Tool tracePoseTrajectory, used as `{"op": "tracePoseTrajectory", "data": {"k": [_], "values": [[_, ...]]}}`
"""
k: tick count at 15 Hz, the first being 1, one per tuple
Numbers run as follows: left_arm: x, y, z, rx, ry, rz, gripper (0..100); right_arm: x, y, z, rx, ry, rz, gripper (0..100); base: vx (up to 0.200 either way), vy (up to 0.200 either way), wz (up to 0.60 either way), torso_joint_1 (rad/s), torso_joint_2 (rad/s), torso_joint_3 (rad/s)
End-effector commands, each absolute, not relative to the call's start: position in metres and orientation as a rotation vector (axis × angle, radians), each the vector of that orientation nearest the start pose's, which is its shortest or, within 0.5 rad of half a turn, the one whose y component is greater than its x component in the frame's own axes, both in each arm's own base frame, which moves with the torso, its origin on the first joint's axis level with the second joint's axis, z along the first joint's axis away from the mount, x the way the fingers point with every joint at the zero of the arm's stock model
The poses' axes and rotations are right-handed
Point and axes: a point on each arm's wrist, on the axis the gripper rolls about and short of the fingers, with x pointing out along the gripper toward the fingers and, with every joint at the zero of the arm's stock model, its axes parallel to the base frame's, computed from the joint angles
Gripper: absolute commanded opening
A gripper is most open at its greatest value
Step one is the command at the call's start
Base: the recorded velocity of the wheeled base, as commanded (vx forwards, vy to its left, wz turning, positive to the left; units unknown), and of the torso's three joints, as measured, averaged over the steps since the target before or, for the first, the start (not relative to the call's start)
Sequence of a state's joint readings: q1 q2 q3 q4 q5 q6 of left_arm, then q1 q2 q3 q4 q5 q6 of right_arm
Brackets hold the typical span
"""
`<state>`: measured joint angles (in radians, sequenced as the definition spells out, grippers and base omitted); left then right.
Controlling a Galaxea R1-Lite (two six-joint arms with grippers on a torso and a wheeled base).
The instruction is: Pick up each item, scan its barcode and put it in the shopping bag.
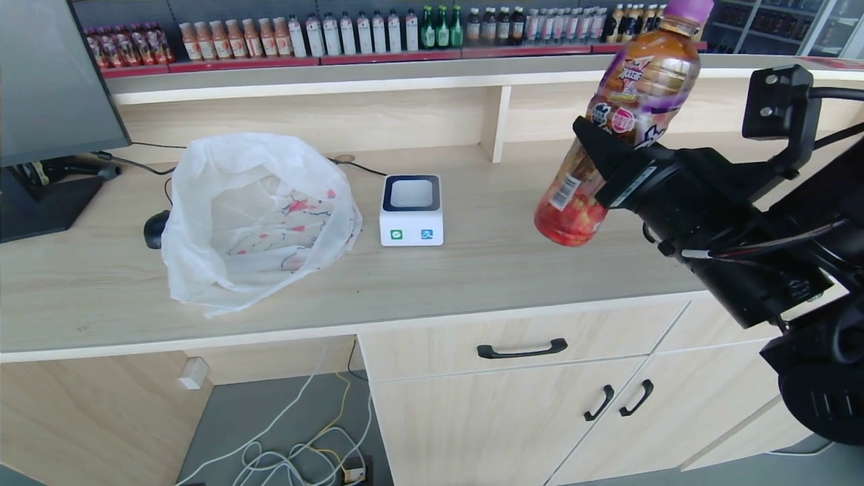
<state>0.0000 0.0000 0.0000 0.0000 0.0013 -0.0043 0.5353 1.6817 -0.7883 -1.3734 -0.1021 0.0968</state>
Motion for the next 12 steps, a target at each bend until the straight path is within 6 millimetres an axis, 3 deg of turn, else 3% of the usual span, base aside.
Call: {"op": "tracePoseTrajectory", "data": {"k": [1, 2, 12], "values": [[-0.0228, 0.0000, 0.0755, -0.005, 0.000, 0.002, 100, 0.2542, 0.1440, 0.2560, 0.241, -0.438, 0.436, 0, 0.000, 0.000, 0.00, 0.000, 0.00, 0.000], [-0.0228, 0.0000, 0.0755, -0.006, 0.000, 0.002, 100, 0.2545, 0.1441, 0.2556, 0.241, -0.438, 0.436, 0, 0.000, 0.000, 0.00, 0.000, 0.00, 0.000], [-0.0228, 0.0000, 0.0755, -0.011, 0.000, 0.003, 100, 0.2484, 0.1407, 0.2597, 0.245, -0.457, 0.439, 0, 0.000, 0.200, 0.00, 0.003, 0.00, 0.003]]}}
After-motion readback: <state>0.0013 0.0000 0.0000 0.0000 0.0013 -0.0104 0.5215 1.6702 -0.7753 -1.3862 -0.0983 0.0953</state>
